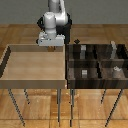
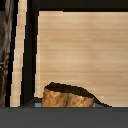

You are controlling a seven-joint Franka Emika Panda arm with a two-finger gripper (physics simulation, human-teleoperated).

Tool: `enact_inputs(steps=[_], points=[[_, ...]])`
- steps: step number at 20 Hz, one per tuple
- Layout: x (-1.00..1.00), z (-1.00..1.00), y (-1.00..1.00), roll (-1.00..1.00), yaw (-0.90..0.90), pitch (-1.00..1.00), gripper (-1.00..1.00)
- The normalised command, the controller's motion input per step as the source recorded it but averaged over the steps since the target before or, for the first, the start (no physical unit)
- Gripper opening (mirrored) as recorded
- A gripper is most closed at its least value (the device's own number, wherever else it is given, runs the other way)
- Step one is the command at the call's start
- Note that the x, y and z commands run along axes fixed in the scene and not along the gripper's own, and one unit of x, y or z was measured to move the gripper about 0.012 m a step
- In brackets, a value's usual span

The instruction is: Place the loaf of bread into the appropriate compartment.

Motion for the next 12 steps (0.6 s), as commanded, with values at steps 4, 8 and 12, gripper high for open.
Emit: enact_inputs(steps=[4, 8, 12], points=[[0.00, 0.00, 1.00, 0.00, 0.00, 0.00, -1.00], [0.00, 0.00, 1.00, 0.00, 0.00, 0.00, -1.00], [0.00, 0.00, 1.00, 0.00, 0.00, 0.00, -1.00]])
